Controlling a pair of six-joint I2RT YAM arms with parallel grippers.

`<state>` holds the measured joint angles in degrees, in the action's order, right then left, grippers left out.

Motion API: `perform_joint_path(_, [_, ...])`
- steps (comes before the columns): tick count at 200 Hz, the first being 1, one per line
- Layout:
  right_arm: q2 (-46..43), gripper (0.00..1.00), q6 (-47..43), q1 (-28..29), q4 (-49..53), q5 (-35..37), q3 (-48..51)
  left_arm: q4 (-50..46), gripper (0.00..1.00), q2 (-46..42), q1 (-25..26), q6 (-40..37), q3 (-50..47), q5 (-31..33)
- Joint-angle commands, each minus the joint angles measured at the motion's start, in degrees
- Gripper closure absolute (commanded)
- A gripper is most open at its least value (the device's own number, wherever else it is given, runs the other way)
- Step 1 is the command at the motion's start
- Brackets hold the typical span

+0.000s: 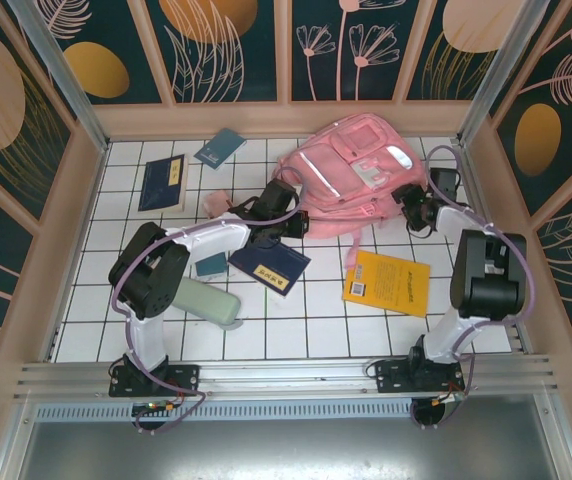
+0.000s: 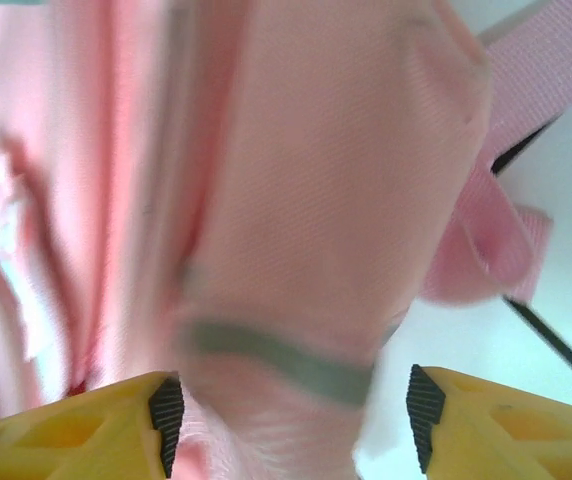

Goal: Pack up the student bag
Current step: Unzip the student bag at the top-center of the table.

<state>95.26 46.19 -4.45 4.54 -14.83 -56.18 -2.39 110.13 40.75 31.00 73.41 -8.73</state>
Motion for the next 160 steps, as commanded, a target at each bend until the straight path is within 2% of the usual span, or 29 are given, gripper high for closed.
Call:
perform_joint_path(1, [-6.65,0.30,1.76,3.95,-0.44,0.79,3.86,0.60,1.00,0.34,0.88,2.57,2.65,-2.10])
perform_joint_path(22, [-10.22,0.19,4.53,9.37,-0.72,0.21,6.82,0.20,1.00,1.22,1.61,2.49,3.86,-2.78])
perform_joint_path(45, [-11.03,0.19,9.93,15.11,-5.27,-3.08,9.58,-0.08,1.00,1.58,2.18,1.96,4.03,-2.82])
perform_joint_path(76, [-7.35,0.21,17.44,21.02,-11.64,-6.06,10.04,-0.13,1.00,0.84,2.31,1.72,3.13,-2.87])
perform_joint_path(115, [-2.05,0.23,24.48,25.30,-18.81,-8.19,10.04,-0.86,1.00,0.54,3.25,1.61,3.22,-2.27])
perform_joint_path(125, [-1.02,0.28,25.35,25.57,-19.39,-7.75,9.72,-1.05,1.00,0.59,3.53,1.69,3.19,-2.34])
perform_joint_path(137, [-0.21,0.43,25.52,25.55,-18.01,-6.73,9.07,-1.19,1.00,0.45,3.72,1.78,3.08,-1.96])
perform_joint_path(160, [-0.71,0.90,23.99,25.31,-12.20,-3.31,7.82,-2.99,1.00,0.00,3.72,1.66,2.94,1.29])
